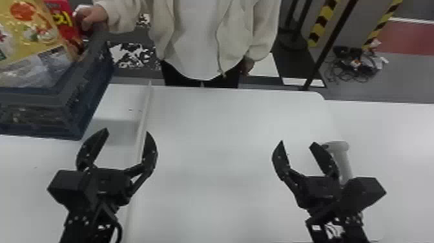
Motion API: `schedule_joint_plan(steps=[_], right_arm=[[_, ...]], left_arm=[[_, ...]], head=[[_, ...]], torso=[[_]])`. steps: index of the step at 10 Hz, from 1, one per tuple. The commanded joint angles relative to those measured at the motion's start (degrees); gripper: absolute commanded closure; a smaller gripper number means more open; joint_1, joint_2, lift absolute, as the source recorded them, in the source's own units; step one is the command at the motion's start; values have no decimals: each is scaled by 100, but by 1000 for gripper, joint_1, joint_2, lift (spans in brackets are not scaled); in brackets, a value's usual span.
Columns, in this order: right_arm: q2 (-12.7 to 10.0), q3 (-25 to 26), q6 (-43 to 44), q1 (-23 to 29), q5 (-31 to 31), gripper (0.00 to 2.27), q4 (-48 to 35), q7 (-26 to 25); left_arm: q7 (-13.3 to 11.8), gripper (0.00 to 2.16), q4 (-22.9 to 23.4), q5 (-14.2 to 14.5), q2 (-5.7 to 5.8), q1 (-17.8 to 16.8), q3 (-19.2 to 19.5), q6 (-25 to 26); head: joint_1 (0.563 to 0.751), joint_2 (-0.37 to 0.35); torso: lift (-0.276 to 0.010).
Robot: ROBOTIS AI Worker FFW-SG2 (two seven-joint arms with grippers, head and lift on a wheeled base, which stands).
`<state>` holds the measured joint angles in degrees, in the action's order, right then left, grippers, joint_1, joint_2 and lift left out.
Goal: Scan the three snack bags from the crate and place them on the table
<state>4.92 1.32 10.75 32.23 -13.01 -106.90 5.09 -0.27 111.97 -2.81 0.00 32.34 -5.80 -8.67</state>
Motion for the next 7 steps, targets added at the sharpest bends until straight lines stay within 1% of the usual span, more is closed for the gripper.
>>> schedule_joint_plan(steps=[1, 7], right_arm=[[0, 0, 1, 3, 0, 97, -7, 0], [-9, -9, -17, 3, 9, 97, -7, 0]], left_arm=[[-8, 76, 0, 0, -15, 0, 0, 20], [-8, 76, -9, 9, -15, 0, 0, 20]], head=[[695, -105], [695, -104]], torso=[[-62], [-62]])
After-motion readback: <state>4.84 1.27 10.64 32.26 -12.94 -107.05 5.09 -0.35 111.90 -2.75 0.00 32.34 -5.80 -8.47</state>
